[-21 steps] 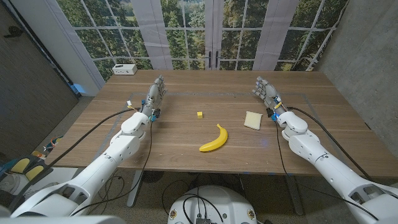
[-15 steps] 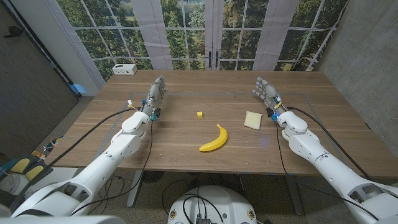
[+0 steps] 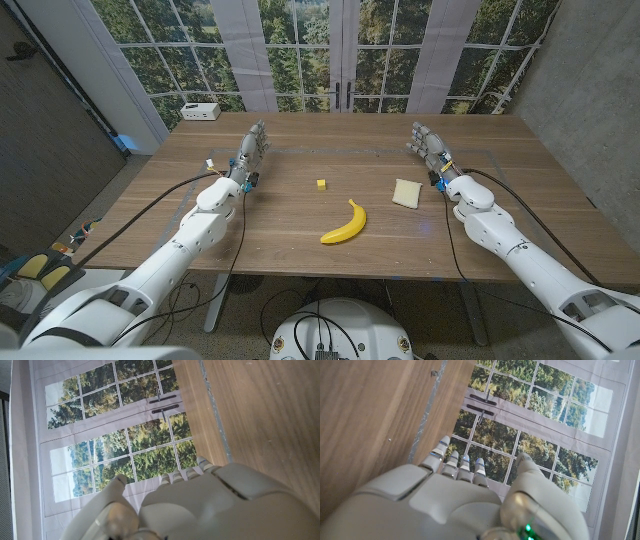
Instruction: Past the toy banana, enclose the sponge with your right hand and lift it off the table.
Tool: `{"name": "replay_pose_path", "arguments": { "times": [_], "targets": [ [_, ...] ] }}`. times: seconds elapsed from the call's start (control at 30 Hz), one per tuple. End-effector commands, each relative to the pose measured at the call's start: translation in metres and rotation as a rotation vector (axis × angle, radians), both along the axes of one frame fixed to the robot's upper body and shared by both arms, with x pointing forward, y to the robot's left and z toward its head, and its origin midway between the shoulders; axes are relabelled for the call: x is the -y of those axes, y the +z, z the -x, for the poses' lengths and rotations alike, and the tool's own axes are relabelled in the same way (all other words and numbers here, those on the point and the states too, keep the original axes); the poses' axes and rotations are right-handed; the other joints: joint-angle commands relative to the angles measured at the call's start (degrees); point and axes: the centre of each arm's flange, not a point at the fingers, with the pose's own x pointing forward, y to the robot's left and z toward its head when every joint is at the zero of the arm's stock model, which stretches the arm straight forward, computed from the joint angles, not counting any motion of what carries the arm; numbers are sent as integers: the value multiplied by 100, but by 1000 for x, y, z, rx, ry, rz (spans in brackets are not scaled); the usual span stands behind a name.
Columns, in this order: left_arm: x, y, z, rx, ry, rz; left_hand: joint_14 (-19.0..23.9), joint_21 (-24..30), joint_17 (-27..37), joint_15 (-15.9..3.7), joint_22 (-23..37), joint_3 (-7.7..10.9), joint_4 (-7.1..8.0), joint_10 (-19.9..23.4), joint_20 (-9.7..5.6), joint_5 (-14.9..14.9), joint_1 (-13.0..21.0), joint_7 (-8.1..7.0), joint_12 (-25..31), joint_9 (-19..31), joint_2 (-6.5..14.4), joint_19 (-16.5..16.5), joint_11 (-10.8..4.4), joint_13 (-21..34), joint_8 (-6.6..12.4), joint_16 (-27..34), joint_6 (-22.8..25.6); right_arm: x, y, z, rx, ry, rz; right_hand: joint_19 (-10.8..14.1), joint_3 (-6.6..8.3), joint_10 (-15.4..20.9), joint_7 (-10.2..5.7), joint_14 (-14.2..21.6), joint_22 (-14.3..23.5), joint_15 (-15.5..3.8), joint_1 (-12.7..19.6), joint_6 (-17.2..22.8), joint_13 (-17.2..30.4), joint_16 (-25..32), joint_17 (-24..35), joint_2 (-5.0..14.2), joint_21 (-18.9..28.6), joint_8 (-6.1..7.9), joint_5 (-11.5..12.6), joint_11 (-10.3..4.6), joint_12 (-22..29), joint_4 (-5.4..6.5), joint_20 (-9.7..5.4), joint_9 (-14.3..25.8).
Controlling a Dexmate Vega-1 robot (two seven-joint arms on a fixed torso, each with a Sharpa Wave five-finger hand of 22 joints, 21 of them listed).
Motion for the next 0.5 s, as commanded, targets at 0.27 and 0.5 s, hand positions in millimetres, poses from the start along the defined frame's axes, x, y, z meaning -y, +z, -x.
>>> {"name": "replay_pose_path", "arguments": {
  "times": [0.27, 0.5],
  "targets": [
    [13, 11, -10, -3, -33, -35, -1149, 1, 16, -10, 30, -9, -21, -1086, 70, 39, 14, -31, 40, 23, 223, -481, 56, 14, 46, 63, -868, 0, 30, 23, -15, -135, 307, 35, -27, 129, -47, 107, 21, 34, 52, 109, 23, 42, 23, -77, 27, 51, -24, -4, 31, -71, 75, 15],
    [18, 12, -4, -6, -22, -45, -1016, 17, 15, 69, 30, -24, -30, -943, 132, 45, 20, -48, 81, 24, 206, -375, 146, 16, 66, 90, -755, 1, 37, 33, -10, -152, 383, 66, -40, 174, -54, 167, 22, 52, 45, 148, 24, 65, 31, -81, 39, 59, -29, 2, 43, -82, 90, 18]
  ]
}}
